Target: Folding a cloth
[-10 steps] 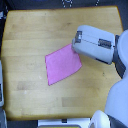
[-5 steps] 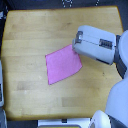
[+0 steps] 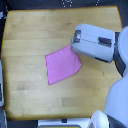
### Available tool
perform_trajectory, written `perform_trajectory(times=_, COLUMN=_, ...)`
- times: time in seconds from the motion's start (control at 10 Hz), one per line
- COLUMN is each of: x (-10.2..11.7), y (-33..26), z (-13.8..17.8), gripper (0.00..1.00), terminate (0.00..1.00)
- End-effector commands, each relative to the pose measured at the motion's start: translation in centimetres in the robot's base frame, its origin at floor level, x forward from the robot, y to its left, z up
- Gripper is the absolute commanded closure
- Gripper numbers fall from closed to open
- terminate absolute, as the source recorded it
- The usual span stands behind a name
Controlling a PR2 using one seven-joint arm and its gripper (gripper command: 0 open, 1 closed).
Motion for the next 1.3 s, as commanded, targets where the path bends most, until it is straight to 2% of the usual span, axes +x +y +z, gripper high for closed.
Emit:
perform_trajectory(times=0.0, x=-1.6, y=10.4, z=1.4, gripper=1.00, terminate=0.00)
perform_trajectory(times=0.4, x=-4.5, y=17.8, z=0.3, gripper=1.00, terminate=0.00)
perform_trajectory(times=0.7, x=-6.1, y=20.3, z=2.1, gripper=1.00, terminate=0.00)
perform_trajectory(times=0.9, x=-7.5, y=21.9, z=4.5, gripper=1.00, terminate=0.00)
perform_trajectory(times=1.2, x=-7.2, y=24.0, z=7.7, gripper=1.00, terminate=0.00)
